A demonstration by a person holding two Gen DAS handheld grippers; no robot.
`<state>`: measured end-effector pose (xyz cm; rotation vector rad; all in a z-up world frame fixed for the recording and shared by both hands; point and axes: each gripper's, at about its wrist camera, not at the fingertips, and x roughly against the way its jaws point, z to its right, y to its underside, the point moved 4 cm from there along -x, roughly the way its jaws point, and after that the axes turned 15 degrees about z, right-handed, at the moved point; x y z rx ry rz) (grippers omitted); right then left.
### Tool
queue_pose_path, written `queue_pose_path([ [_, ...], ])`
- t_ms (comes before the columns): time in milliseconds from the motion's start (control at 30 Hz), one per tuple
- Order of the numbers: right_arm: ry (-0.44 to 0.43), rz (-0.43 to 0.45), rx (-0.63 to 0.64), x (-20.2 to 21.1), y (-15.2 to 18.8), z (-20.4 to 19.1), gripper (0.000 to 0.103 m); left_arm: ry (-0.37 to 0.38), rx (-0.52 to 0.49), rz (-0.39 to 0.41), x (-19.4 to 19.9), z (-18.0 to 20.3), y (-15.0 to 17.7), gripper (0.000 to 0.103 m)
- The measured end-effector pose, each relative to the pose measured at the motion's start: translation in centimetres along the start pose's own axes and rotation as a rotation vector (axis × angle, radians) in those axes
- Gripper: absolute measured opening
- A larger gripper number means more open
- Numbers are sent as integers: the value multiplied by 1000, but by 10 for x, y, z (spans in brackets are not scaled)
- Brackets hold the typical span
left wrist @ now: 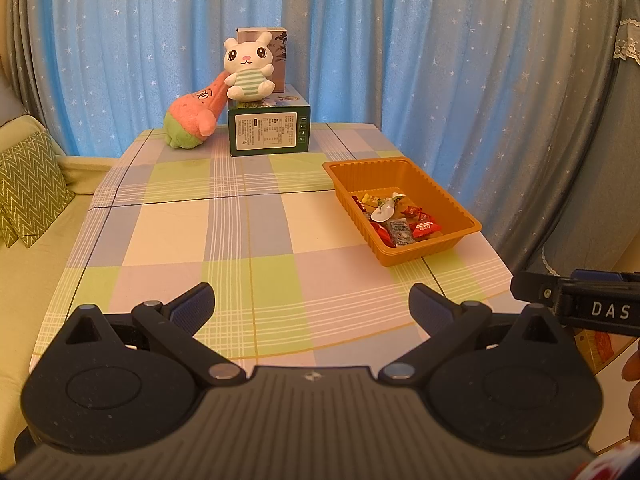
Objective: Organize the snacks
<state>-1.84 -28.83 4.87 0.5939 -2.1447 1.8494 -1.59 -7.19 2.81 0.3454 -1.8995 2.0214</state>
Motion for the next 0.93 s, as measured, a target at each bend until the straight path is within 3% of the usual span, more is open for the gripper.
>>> queue_pose_path([
  [933,3,3,-8,-1,5,2,84,12,14,15,0,3,7,103],
])
